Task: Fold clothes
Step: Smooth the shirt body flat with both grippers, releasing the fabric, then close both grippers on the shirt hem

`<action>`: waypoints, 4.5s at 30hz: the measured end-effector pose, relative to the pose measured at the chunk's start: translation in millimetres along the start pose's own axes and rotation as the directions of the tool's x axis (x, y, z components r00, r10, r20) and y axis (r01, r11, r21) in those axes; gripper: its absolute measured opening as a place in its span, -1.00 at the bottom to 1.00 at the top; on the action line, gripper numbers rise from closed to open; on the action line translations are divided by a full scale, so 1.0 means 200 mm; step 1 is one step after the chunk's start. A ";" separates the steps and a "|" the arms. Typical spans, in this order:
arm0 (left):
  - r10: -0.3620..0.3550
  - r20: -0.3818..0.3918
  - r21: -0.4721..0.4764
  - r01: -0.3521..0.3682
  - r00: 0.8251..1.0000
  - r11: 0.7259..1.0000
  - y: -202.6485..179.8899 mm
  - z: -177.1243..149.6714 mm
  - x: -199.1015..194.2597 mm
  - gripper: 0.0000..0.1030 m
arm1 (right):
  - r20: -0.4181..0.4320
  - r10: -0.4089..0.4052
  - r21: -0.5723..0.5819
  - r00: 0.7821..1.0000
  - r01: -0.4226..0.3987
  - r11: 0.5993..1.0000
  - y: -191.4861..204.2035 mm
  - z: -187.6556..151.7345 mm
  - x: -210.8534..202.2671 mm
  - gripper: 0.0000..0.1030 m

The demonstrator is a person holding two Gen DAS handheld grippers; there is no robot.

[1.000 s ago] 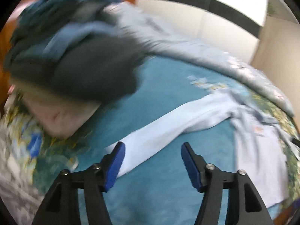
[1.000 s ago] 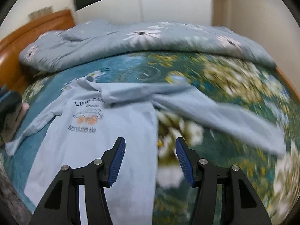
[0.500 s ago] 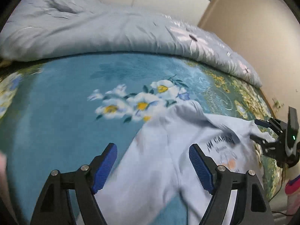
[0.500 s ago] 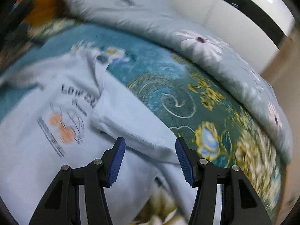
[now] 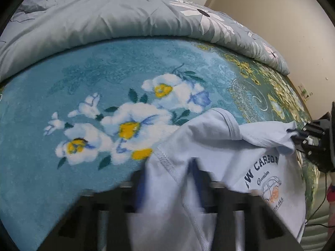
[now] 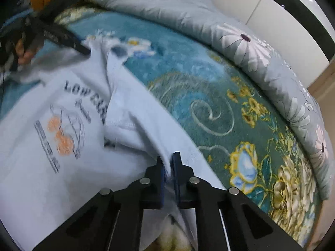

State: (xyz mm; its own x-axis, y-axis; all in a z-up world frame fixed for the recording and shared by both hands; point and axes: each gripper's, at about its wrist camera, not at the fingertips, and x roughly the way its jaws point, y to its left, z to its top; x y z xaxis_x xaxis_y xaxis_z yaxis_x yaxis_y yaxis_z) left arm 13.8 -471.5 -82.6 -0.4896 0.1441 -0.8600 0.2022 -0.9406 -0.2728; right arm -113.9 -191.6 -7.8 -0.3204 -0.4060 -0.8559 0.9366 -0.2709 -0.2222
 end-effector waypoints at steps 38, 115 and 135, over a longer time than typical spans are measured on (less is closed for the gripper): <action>0.092 0.164 -0.125 -0.072 0.982 0.990 -0.35 -0.84 -0.58 0.52 | 0.037 0.136 0.674 0.990 -0.125 0.728 0.17 -0.76 -0.51 -0.21; -0.270 0.120 -0.550 0.290 0.955 0.783 -0.23 -1.72 -0.66 -0.64 | 0.382 0.225 0.868 0.896 -0.431 0.245 0.56 -1.47 -0.64 -0.37; -0.199 0.127 -0.522 0.236 0.972 0.820 -0.23 -1.79 -0.70 -0.90 | 0.343 0.215 0.874 0.914 -0.395 0.284 0.60 -1.50 -0.67 -0.91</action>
State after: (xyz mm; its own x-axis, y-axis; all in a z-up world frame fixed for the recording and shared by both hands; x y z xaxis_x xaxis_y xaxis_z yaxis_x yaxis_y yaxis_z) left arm 376.8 -339.2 -103.7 -0.6241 0.2882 -0.7263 0.4926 -0.5764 -0.6520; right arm 84.8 92.8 -60.1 -0.1404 -0.7289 -0.6701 0.2690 -0.6794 0.6827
